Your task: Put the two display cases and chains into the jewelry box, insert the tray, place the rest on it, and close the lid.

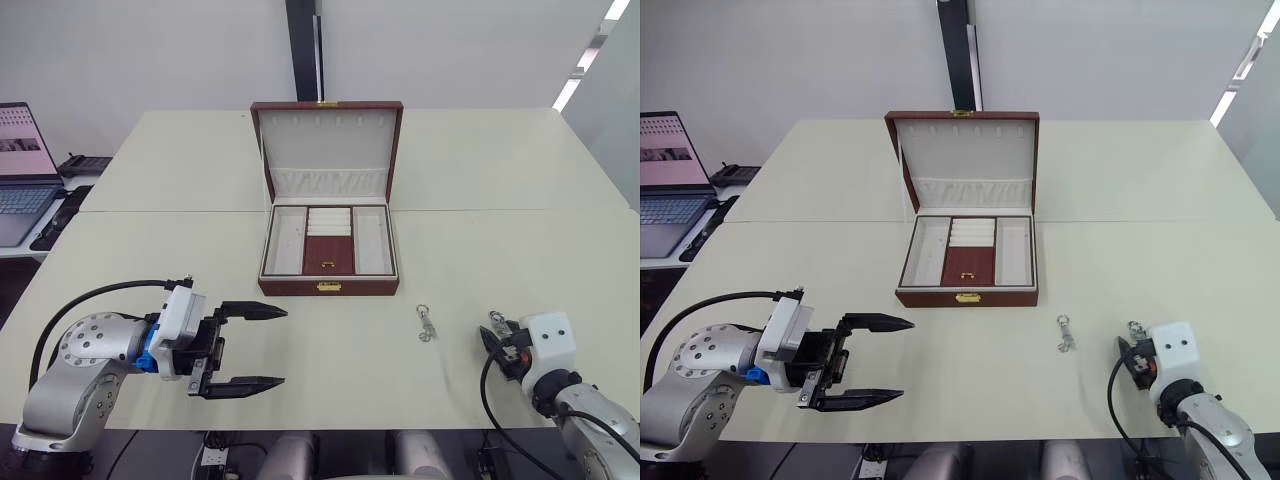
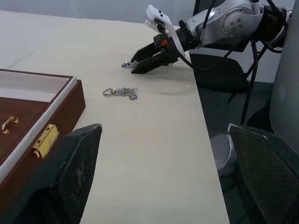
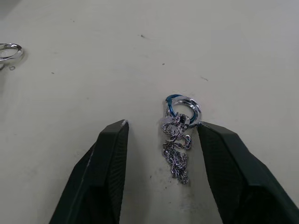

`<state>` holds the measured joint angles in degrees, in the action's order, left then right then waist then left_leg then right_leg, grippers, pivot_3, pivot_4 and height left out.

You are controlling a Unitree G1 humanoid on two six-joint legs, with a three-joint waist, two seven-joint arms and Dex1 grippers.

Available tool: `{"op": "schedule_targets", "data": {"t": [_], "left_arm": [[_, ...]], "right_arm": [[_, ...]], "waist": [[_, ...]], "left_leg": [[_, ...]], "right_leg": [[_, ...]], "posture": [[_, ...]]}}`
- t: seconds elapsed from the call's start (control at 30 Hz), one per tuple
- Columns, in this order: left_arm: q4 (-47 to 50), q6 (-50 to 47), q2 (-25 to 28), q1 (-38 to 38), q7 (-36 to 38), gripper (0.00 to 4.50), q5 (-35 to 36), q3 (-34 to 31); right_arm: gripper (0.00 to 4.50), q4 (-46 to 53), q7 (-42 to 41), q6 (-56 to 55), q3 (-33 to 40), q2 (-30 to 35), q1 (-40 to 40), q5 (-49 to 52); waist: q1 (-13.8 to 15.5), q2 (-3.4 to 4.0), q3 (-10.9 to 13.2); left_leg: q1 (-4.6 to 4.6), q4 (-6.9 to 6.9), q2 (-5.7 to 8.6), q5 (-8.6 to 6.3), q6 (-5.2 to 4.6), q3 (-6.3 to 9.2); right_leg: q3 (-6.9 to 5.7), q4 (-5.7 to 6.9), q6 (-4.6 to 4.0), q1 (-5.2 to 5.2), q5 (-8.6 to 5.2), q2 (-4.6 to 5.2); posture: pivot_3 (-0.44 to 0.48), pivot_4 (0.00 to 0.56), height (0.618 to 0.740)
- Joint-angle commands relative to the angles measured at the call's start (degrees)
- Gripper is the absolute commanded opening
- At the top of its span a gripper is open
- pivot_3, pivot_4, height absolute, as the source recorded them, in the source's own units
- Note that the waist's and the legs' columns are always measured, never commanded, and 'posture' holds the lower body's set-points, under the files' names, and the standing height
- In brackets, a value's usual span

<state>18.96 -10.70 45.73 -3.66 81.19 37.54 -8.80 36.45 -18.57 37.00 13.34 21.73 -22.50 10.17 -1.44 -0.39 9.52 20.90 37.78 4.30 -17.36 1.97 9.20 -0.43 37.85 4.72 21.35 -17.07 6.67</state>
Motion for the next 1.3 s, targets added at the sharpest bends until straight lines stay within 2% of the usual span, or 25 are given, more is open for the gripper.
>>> {"op": "schedule_targets", "data": {"t": [0.03, 0.3, 0.7, 0.9, 1.13, 1.3], "left_arm": [[-0.55, 1.89, -0.16, -0.23, 1.22, 4.5, -0.37, 0.0], [-1.05, 2.9, -0.6, -0.42, 1.29, 4.5, -0.85, 0.41], [1.04, 1.62, -1.32, 0.52, -2.35, 4.5, -0.48, 0.88], [1.46, 1.14, -2.29, -0.89, -5.37, 4.5, -0.31, -0.29], [3.88, -0.84, -5.13, -4.58, -12.33, 4.5, 2.47, -3.86], [5.15, -1.26, -6.78, -6.95, -16.4, 4.5, 3.18, -6.59]], "right_arm": [[1.63, -0.61, 1.89, 1.95, 0.39, 0.12, -0.84, -1.39], [0.05, -0.43, 2.49, 1.52, 0.62, 0.95, 0.4, -1.4], [0.02, 2.19, -0.95, -4.91, 1.05, 5.69, 1.94, -2.6], [0.02, 5.42, -4.2, 0.44, 1.9, 10.22, 6.31, 0.07], [0.02, 8.13, -8.83, 11.6, -1.39, 17.42, 20.37, 5.18], [0.02, 5.76, -12.13, 17.58, -8.88, 20.15, 35.28, 8.62]], "waist": [[0.03, -0.06, -0.04], [0.02, -0.09, -0.06], [-0.06, -0.04, -0.02], [-0.11, -0.02, -0.01], [-0.12, -0.01, 0.02], [-0.16, 0.01, 0.04]], "left_leg": [[0.0, 0.0, 0.0, 0.0, 0.0, 0.01], [-0.01, 0.0, 0.0, 0.0, 0.0, 0.01], [0.0, 0.0, 0.0, 0.0, 0.0, -0.02], [0.0, 0.0, 0.0, 0.0, 0.0, -0.03], [0.01, 0.01, -0.03, 0.0, 0.0, 0.01], [0.03, 0.0, -0.04, 0.0, 0.0, 0.0]], "right_leg": [[-0.01, 0.0, 0.0, -0.01, 0.0, 0.0], [-0.01, -0.01, 0.0, -0.01, 0.0, 0.0], [0.0, 0.0, 0.0, 0.01, 0.0, -0.01], [0.02, 0.01, 0.0, 0.01, 0.0, -0.02], [-0.02, 0.0, 0.0, -0.01, 0.0, -0.01], [-0.04, -0.03, 0.0, 0.01, 0.0, -0.02]], "posture": [[0.0, 0.15, 0.74], [0.0, 0.15, 0.74], [0.0, 0.15, 0.74], [0.0, 0.15, 0.74], [0.0, 0.15, 0.74], [0.0, 0.15, 0.74]]}}
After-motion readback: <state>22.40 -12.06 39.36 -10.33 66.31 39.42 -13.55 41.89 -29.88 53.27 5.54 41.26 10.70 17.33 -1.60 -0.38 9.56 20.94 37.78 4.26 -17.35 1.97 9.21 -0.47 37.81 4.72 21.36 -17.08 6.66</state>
